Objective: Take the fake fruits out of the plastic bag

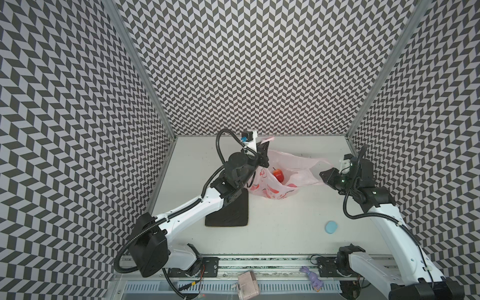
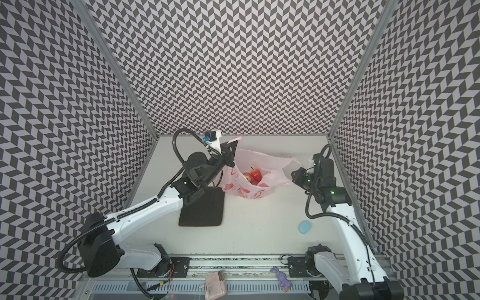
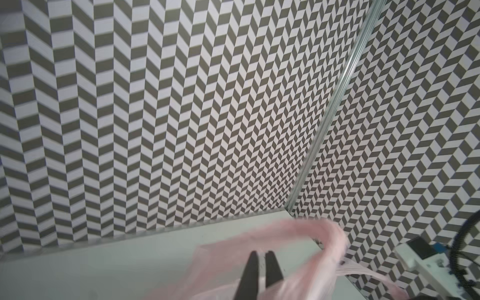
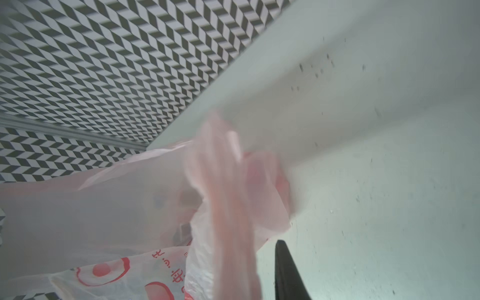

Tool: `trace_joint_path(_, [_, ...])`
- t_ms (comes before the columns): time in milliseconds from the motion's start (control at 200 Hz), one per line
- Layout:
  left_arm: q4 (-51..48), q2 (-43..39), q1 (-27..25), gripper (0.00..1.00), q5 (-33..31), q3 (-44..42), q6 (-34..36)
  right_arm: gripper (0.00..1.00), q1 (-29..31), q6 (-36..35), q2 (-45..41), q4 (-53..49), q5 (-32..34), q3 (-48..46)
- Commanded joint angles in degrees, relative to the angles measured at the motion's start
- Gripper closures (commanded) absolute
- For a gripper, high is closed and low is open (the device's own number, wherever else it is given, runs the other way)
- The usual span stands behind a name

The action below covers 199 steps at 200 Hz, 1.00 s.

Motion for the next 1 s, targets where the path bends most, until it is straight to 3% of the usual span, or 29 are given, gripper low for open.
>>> trace_joint_path(0, [-4.7, -6.5, -0.4, 0.64, 0.1, -5.5, -5.6, 0.8, -0.1, 2.8, -3.6, -3.6, -5.6, -4.3])
trace_joint_path(65, [-8.4, -9.6, -0.6, 0.44, 0.8, -7.1, -6.3, 0.79, -0.1, 3.3, -5.8, -4.5, -5.7, -6.1])
trace_joint_path(160, [-15.8, -13.1, -0.6, 0.32, 1.6, -6.5, -6.2, 0.77, -0.1, 3.4, -8.1, -5.3, -5.6, -7.3])
trace_joint_path(300, [-27.0, -15.9, -0.7, 0.22, 0.0, -2.7, -6.2, 0.65, -0.1, 1.7, -9.1, -6.2, -7.1, -7.1])
trace_joint_path(416, [-32.2, -17.4, -0.7, 0.16, -0.4, -0.3, -7.1, 0.48, -0.2, -0.1, -9.3, -6.1, -6.4, -4.9])
trace_joint_path(576, [-36.6, -17.1, -0.6, 0.15, -1.2, 2.1, -8.5, 0.31, -0.2, -1.9, -9.5, -7.5, 5.7, 1.6])
trace_joint_path(706, [-38.0, -16.0, -0.3, 0.3, -0.9, 2.5, -8.5, 0.18, -0.2, -4.7, -10.1, -6.6, 22.2, 8.7])
trace_joint_path(796, [-37.8, -15.9, -0.3, 0.44, -0.5, 2.2, -8.9, 0.17, -0.2, -9.0, -10.2, -1.4, 26.4, 13.4])
trace_joint_path(866, [-37.1, -16.3, -0.2, 0.57, 0.0, 1.6, -9.2, 0.17, -0.1, -14.8, -9.6, 5.3, 22.1, 16.2])
trace_joint_path(992, [-34.5, -17.5, -0.1, 0.79, 1.4, -0.4, -9.5, 0.17, 1.1, -22.6, -5.0, 15.0, 5.0, 19.0])
